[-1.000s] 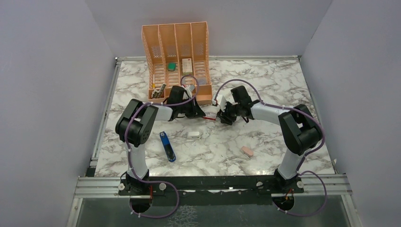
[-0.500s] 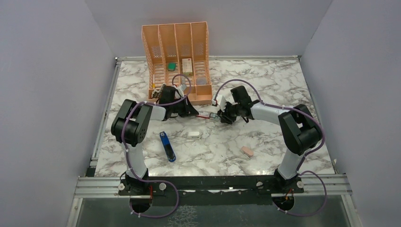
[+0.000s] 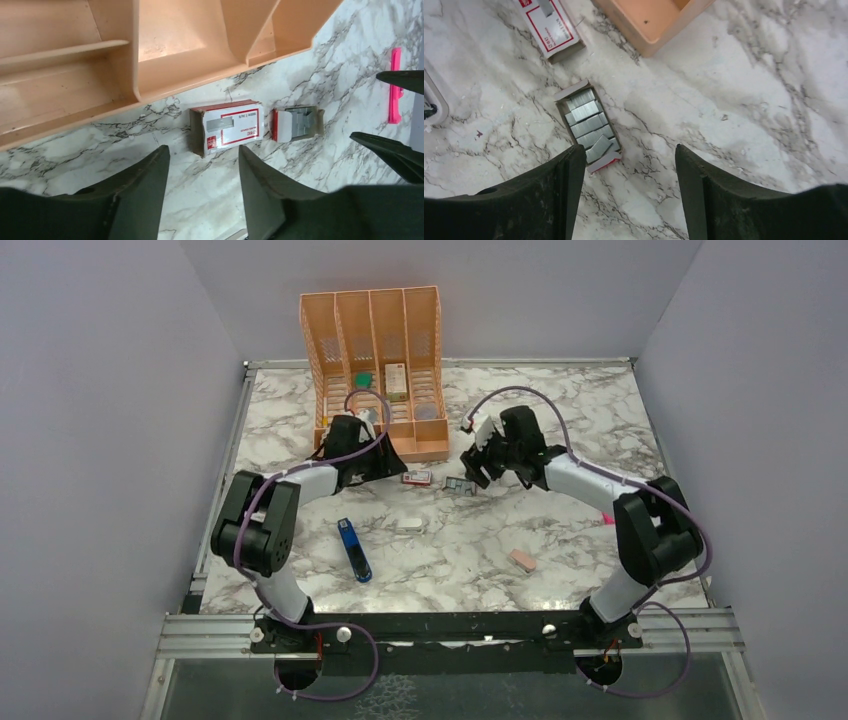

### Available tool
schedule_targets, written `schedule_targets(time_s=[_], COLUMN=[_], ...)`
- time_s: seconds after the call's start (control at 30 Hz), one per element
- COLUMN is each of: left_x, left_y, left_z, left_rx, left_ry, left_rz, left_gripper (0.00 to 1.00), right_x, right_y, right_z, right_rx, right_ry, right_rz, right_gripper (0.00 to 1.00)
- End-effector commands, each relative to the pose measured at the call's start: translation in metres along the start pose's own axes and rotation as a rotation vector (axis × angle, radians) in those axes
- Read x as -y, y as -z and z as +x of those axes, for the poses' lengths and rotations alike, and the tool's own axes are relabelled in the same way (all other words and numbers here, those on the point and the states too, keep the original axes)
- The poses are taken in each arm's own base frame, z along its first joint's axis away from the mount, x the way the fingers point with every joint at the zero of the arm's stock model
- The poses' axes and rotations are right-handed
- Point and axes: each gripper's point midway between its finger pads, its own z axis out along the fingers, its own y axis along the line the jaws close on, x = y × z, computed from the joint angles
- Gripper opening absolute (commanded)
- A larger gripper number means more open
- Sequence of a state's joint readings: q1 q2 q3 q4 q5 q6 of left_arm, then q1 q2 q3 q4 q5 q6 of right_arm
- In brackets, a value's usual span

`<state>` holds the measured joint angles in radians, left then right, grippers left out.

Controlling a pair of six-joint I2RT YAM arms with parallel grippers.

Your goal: Load the staples into the stapler

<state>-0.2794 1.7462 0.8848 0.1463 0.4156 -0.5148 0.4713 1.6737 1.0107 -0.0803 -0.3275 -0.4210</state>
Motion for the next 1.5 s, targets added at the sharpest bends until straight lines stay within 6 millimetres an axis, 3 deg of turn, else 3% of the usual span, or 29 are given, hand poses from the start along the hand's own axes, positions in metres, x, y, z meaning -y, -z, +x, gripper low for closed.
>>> schedule_targets(time_s=[0.0,0.13,0.2,0.33,0.43,0.57,0.7,0.9,1.13,1.3,1.47], left_x=[0.020,0.046,0.055,0.063,0.070,0.075,0.070,0.059,0.049,0.049,0.050], left_y=[0.028,0.062,0.082,0.120,0.143,0.163,0.164,0.156,0.155,0.159,0.166], left_z=[-0.019,-0.033,-0.039,-0.040,-0.036,-0.028,-0.016,-0.002,0.001,-0.004,-0.013], left_rx=[0.082,0.161,0.202,0.249,0.256,0.282,0.268,0.211,0.199,0.229,0.283], left_ry=[-0.068,-0.125,-0.143,-0.165,-0.168,-0.183,-0.171,-0.149,-0.142,-0.133,-0.148], left_rz=[-0.031,-0.015,-0.018,-0.049,-0.053,-0.035,-0.028,-0.078,-0.163,-0.174,-0.183], left_gripper=[0.59,0.70,0.73,0.76,0.77,0.78,0.79,0.79,0.79,0.79,0.79], right_x=[0.026,0.038,0.046,0.038,0.019,-0.021,-0.038,-0.030,-0.011,-0.013,-0.013], right_y=[0.028,0.065,0.082,0.103,0.114,0.120,0.129,0.143,0.157,0.155,0.153], right_z=[-0.056,-0.084,-0.091,-0.082,-0.077,-0.067,-0.047,-0.013,0.032,0.042,0.035], right_rx=[0.177,0.261,0.282,0.217,0.165,0.127,0.133,0.171,0.073,0.023,0.087], right_ry=[-0.091,-0.210,-0.277,-0.434,-0.494,-0.598,-0.705,-0.862,-0.987,-0.928,-0.846], right_rz=[0.153,0.261,0.323,0.347,0.279,0.120,0.118,0.290,0.547,0.546,0.502], right_gripper=[0.74,0.85,0.99,1.00,1.00,1.00,1.00,1.00,1.00,1.00,0.71])
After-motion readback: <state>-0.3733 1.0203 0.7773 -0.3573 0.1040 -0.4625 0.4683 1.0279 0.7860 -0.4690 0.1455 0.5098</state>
